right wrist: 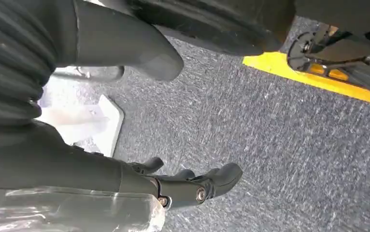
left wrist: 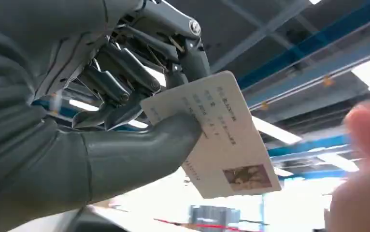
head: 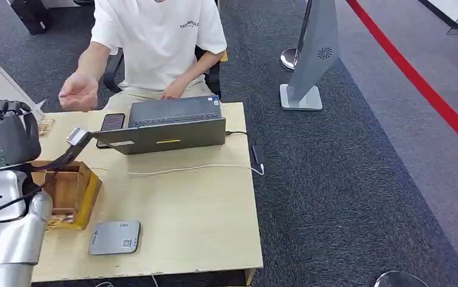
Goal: Pass the card to the sensor for recognition and then transmit it.
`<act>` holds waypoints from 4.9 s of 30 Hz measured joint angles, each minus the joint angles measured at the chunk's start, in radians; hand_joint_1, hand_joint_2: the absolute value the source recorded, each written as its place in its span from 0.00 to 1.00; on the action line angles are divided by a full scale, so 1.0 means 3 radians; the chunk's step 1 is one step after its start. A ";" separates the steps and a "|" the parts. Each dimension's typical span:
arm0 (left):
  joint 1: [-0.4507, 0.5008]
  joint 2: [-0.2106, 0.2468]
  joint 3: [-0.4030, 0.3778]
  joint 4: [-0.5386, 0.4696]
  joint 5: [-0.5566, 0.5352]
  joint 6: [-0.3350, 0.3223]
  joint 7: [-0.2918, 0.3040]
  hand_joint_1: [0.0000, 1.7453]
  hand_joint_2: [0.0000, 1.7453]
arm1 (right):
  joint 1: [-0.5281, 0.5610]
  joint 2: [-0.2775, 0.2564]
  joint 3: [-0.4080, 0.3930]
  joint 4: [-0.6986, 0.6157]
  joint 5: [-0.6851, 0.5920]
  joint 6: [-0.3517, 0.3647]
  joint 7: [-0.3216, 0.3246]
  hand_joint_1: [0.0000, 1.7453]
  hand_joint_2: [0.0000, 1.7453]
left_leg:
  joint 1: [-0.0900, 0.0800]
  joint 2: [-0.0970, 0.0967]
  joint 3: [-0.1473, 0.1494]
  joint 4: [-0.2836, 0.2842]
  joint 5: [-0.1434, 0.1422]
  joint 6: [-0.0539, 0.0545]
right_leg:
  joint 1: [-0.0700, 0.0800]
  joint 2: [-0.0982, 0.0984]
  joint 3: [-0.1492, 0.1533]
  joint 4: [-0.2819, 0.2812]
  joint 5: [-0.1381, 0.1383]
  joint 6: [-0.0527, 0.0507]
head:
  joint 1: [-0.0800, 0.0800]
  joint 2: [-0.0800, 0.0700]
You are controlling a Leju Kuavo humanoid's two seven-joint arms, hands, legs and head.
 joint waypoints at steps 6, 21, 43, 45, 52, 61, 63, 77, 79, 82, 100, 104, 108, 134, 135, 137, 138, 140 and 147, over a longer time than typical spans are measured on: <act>-0.0298 0.0149 0.0228 0.0653 -0.0071 0.0005 -0.0001 0.00 1.00 | -0.0030 -0.0037 0.0000 0.0094 0.0029 0.0020 0.0013 0.00 1.00 | 0.0000 0.0001 -0.0007 0.0000 0.0000 0.0000 | 0.0001 0.0002 -0.0005 -0.0001 0.0000 0.0000 | -0.0002 0.0000; -0.0295 0.0147 0.0375 0.0935 0.0053 -0.0001 -0.0121 0.00 1.00 | -0.0040 -0.0048 0.0000 0.0151 0.0062 0.0024 0.0022 0.00 1.00 | 0.0000 0.0000 -0.0009 0.0000 -0.0001 0.0001 | 0.0001 0.0001 -0.0007 -0.0003 0.0000 0.0001 | -0.0001 0.0000; 0.2082 -0.0150 -0.0408 -0.1811 -0.0155 -0.0246 -0.0015 0.00 1.00 | 0.0151 0.0155 -0.0496 -0.0190 -0.0121 0.0009 0.0045 0.00 1.00 | -0.0004 0.0020 -0.0008 0.0000 -0.0031 0.0011 | -0.0005 0.0020 -0.0008 -0.0010 -0.0020 0.0013 | 0.0001 0.0000; 0.2335 -0.0127 -0.0428 -0.2014 -0.0155 -0.0188 -0.0149 0.00 1.00 | 0.0173 0.0173 -0.0533 -0.0234 -0.0122 0.0019 0.0014 0.00 1.00 | -0.0003 0.0020 -0.0007 -0.0001 -0.0032 0.0010 | -0.0005 0.0020 -0.0007 -0.0009 -0.0021 0.0013 | 0.0000 0.0000; 0.2871 -0.0123 -0.0428 -0.2379 -0.0154 -0.0004 -0.0505 0.00 1.00 | 0.0210 0.0188 -0.0623 -0.0332 -0.0120 0.0059 -0.0058 0.00 1.00 | -0.0003 0.0017 -0.0007 -0.0001 -0.0032 0.0010 | -0.0005 0.0014 -0.0002 -0.0009 -0.0021 0.0013 | 0.0000 0.0000; 0.3233 -0.0207 -0.0090 -0.2502 -0.0144 0.0169 -0.1097 0.00 1.00 | 0.0230 0.0189 -0.0676 -0.0405 0.0102 0.0179 -0.0113 0.00 1.00 | -0.0003 0.0014 -0.0006 -0.0001 -0.0032 0.0010 | -0.0005 0.0012 0.0001 -0.0009 -0.0021 0.0013 | 0.0000 0.0000; 0.3283 -0.0221 0.0003 -0.2526 -0.0143 0.0170 -0.1187 0.00 1.00 | 0.0230 0.0188 -0.0685 -0.0407 0.0142 0.0179 -0.0119 0.00 1.00 | -0.0003 0.0014 -0.0005 -0.0001 -0.0032 0.0010 | -0.0004 0.0012 0.0001 -0.0009 -0.0021 0.0013 | 0.0000 0.0000; 0.3333 -0.0346 0.0430 -0.2512 -0.0135 0.0169 -0.1428 0.00 1.00 | 0.0226 0.0184 -0.0783 -0.0405 0.0313 0.0177 -0.0175 0.00 1.00 | -0.0003 0.0011 -0.0005 -0.0001 -0.0032 0.0010 | -0.0004 0.0010 0.0003 -0.0009 -0.0021 0.0013 | 0.0000 0.0000; 0.3295 -0.0384 0.0567 -0.2452 -0.0069 0.0169 -0.1576 0.00 1.00 | 0.0220 0.0183 -0.0820 -0.0403 0.0375 0.0177 -0.0197 0.00 1.00 | -0.0003 0.0010 -0.0005 -0.0001 -0.0032 0.0010 | -0.0004 0.0009 0.0003 -0.0009 -0.0021 0.0013 | 0.0000 0.0000; 0.3182 -0.0487 0.0939 -0.2284 0.0073 0.0172 -0.2044 0.00 1.00 | 0.0207 0.0175 -0.0857 -0.0385 0.0460 0.0178 -0.0237 0.00 1.00 | -0.0002 0.0010 -0.0005 -0.0001 -0.0032 0.0010 | -0.0004 0.0009 0.0003 -0.0009 -0.0021 0.0013 | -0.0001 0.0000; 0.2762 -0.0707 0.2152 -0.1441 0.0278 0.0173 -0.2632 0.00 1.00 | 0.0170 0.0117 -0.0984 -0.0264 0.0659 0.0179 -0.0289 0.00 1.00 | -0.0002 0.0010 -0.0004 -0.0001 -0.0031 0.0009 | -0.0003 0.0009 0.0002 -0.0009 -0.0021 0.0013 | 0.0000 0.0000; 0.2656 -0.0721 0.2152 -0.1366 0.0253 0.0173 -0.2633 0.00 1.00 | 0.0156 0.0097 -0.0984 -0.0235 0.0735 0.0179 -0.0289 0.00 1.00 | -0.0002 0.0008 -0.0004 -0.0001 -0.0030 0.0010 | -0.0003 0.0005 0.0003 -0.0009 -0.0021 0.0013 | 0.0001 0.0000; 0.2519 -0.0738 0.2151 -0.1281 0.0195 0.0173 -0.2633 0.00 1.00 | 0.0138 0.0076 -0.0984 -0.0199 0.0773 0.0179 -0.0291 0.00 1.00 | -0.0002 0.0007 -0.0002 -0.0001 -0.0029 0.0010 | -0.0003 0.0005 0.0003 -0.0009 -0.0021 0.0013 | 0.0000 0.0000; 0.2019 -0.0691 0.2146 -0.0688 0.0044 0.0174 -0.2558 0.00 1.00 | 0.0045 -0.0071 -0.0983 0.0045 0.0927 0.0121 -0.0295 0.00 1.00 | -0.0002 0.0008 -0.0002 0.0000 -0.0029 0.0010 | -0.0003 0.0006 0.0003 -0.0009 -0.0020 0.0012 | 0.0001 0.0000; 0.2016 -0.0687 0.2146 -0.0677 0.0044 0.0174 -0.2560 0.00 1.00 | 0.0045 -0.0074 -0.0983 0.0048 0.0927 0.0121 -0.0296 0.00 1.00 | -0.0002 0.0008 -0.0002 0.0000 -0.0029 0.0010 | -0.0003 0.0006 0.0003 -0.0009 -0.0020 0.0012 | 0.0001 0.0000; 0.2011 -0.0679 0.2146 -0.0662 0.0044 0.0174 -0.2558 0.00 1.00 | 0.0042 -0.0079 -0.0983 0.0060 0.0927 0.0121 -0.0298 0.00 1.00 | -0.0002 0.0008 -0.0003 0.0000 -0.0029 0.0010 | -0.0003 0.0006 0.0002 -0.0009 -0.0020 0.0012 | 0.0001 0.0000; 0.2007 -0.0678 0.2146 -0.0657 0.0044 0.0174 -0.2558 0.00 1.00 | 0.0041 -0.0083 -0.0983 0.0064 0.0927 0.0121 -0.0296 0.00 1.00 | -0.0002 0.0008 -0.0003 0.0000 -0.0029 0.0010 | -0.0003 0.0006 0.0003 -0.0009 -0.0020 0.0012 | 0.0001 0.0000; 0.1999 -0.0673 0.2146 -0.0639 0.0044 0.0174 -0.2558 0.00 1.00 | 0.0038 -0.0087 -0.0983 0.0071 0.0928 0.0122 -0.0298 0.00 1.00 | -0.0002 0.0008 -0.0003 0.0000 -0.0029 0.0010 | -0.0003 0.0006 0.0002 -0.0009 -0.0020 0.0012 | 0.0001 0.0000; 0.1937 -0.0608 0.2146 -0.0511 0.0038 0.0174 -0.2445 0.00 1.00 | 0.0036 -0.0101 -0.0974 0.0093 0.0956 0.0121 -0.0301 0.00 1.00 | -0.0002 0.0007 -0.0003 0.0000 -0.0029 0.0010 | -0.0003 0.0006 0.0003 -0.0009 -0.0020 0.0012 | 0.0001 0.0000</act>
